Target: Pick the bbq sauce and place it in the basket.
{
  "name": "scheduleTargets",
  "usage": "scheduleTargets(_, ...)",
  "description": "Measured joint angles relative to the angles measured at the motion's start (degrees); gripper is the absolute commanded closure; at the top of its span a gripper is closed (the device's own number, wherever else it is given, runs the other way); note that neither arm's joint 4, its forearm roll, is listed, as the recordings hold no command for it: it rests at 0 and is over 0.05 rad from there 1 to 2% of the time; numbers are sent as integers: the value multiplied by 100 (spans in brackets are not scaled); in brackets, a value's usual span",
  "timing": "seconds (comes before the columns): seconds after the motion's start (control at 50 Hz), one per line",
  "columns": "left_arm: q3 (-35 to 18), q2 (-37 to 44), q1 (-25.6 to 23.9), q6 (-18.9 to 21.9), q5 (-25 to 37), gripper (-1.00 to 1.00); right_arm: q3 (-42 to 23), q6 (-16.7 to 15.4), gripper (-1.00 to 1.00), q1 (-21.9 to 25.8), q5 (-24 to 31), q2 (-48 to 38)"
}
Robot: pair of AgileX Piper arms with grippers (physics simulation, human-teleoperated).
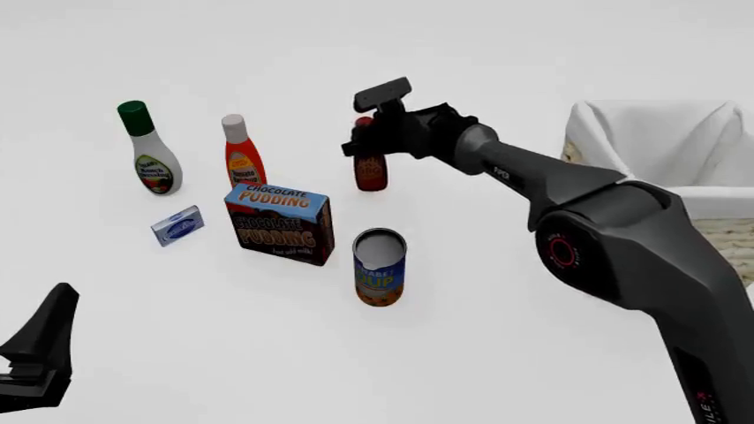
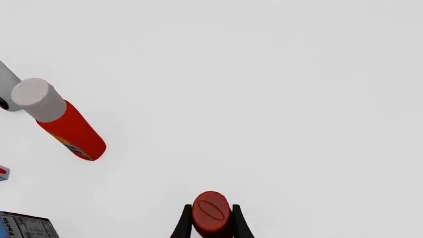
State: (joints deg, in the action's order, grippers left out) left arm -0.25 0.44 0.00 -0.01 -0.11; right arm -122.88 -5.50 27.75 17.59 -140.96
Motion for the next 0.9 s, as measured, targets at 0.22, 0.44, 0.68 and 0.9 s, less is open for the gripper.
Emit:
scheduleTargets(0.22, 0, 0, 1, 0, 0, -100, -58, -62, 100, -47, 110, 188)
scheduleTargets(0.44, 0, 0, 1, -1, 0, -100, -2, -136, 100, -66, 170, 471)
scheduleTargets(0.68, 0, 0, 1, -1, 0, -100, 266, -193, 100, -45, 145, 898)
scheduleTargets(0.9, 0, 0, 1, -1, 0, -100, 540, -223, 100, -22, 131, 1376)
